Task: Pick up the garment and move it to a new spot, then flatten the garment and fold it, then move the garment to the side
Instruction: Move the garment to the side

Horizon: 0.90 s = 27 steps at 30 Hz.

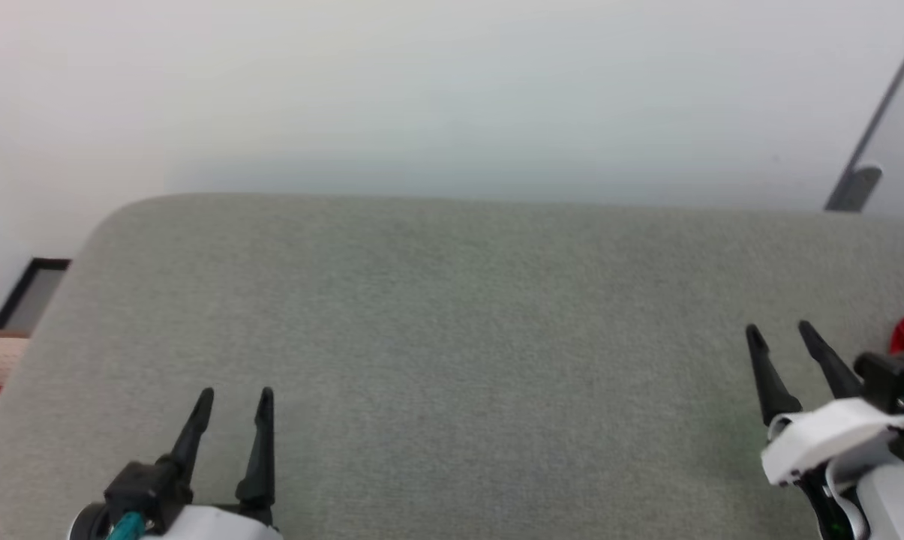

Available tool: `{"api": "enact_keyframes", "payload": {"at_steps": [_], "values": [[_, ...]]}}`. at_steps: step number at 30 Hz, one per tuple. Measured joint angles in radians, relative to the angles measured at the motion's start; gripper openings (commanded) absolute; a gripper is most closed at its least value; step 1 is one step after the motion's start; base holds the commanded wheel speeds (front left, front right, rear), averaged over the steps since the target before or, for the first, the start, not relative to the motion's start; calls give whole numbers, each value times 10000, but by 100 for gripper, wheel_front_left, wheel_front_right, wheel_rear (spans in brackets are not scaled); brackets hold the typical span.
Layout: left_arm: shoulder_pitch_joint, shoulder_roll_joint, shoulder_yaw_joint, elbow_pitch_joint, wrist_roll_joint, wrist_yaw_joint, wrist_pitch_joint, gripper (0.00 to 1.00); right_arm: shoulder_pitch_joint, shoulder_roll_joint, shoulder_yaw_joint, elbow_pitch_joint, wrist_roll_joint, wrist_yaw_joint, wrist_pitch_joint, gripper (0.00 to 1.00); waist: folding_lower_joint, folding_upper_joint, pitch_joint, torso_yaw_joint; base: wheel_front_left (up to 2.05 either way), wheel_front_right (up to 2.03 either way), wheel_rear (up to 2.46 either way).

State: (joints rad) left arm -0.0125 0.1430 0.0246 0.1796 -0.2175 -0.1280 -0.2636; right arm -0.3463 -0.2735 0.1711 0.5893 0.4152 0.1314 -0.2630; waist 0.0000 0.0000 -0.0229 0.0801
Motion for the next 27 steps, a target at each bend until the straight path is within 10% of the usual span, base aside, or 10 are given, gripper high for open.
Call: {"api": "enact_keyframes", "payload": {"at_steps": [27], "values": [[2413, 244, 201, -1908, -282, -8, 0, 100, 4888, 982, -2917, -5960, -1170, 0, 1039, 100, 0, 0, -804, 663, 0, 0, 0]]}}
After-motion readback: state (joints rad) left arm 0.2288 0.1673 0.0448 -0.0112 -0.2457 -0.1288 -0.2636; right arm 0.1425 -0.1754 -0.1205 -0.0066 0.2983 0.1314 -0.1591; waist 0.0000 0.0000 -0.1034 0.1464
